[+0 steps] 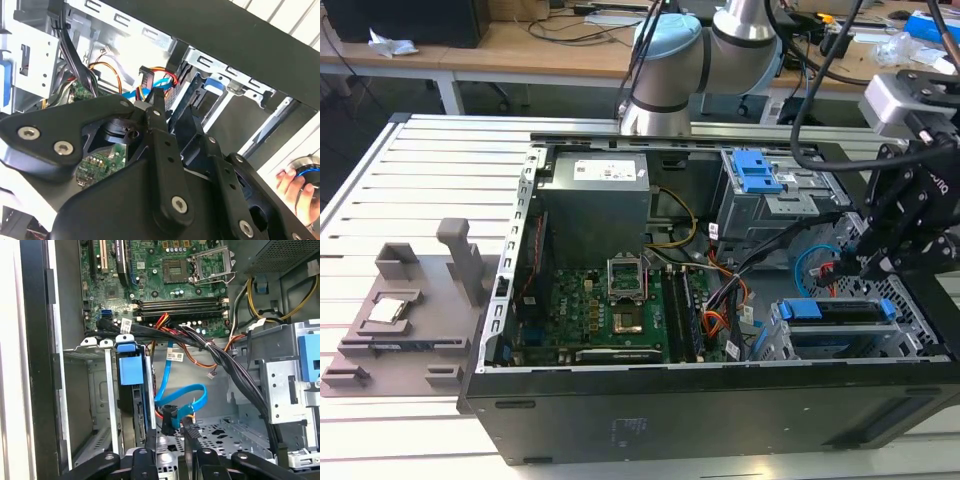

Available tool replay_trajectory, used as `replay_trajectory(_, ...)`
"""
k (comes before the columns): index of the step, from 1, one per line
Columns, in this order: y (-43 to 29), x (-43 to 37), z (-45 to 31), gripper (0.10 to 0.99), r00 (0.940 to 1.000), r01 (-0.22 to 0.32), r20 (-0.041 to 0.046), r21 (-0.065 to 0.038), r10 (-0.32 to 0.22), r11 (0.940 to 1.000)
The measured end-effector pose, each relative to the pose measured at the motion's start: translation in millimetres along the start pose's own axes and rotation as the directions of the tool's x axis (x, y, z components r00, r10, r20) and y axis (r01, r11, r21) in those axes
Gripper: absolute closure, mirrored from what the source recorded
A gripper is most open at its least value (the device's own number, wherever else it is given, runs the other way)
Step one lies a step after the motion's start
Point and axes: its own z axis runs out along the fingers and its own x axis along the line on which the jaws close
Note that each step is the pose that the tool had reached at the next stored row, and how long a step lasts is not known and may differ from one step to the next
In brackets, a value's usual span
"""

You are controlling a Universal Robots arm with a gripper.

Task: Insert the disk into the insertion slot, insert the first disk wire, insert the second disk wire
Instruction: 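Insert the first disk wire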

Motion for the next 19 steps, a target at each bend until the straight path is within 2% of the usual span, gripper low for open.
replay_trajectory(3,2.7,0.4,1.8,0.725,1.0,-0.002,0.0004,0.0,0.002,1.0)
replay_trajectory(7,2.5,3.2,2.5,0.725,1.0,-0.002,0.0,0.0,0.002,1.0)
replay_trajectory(11,1.4,14.9,3.1,0.725,1.0,-0.002,-0.0004,0.0,0.002,1.0)
replay_trajectory(13,1.1,17.6,3.2,0.725,1.0,-0.002,-0.0005,0.0,0.002,1.0)
replay_trajectory(17,0.6,18.3,12.8,0.725,1.0,-0.002,-0.0006,0.0,0.002,1.0)
replay_trajectory(19,0.6,18.4,13.7,0.725,1.0,-0.002,-0.0009,0.0,0.002,1.0)
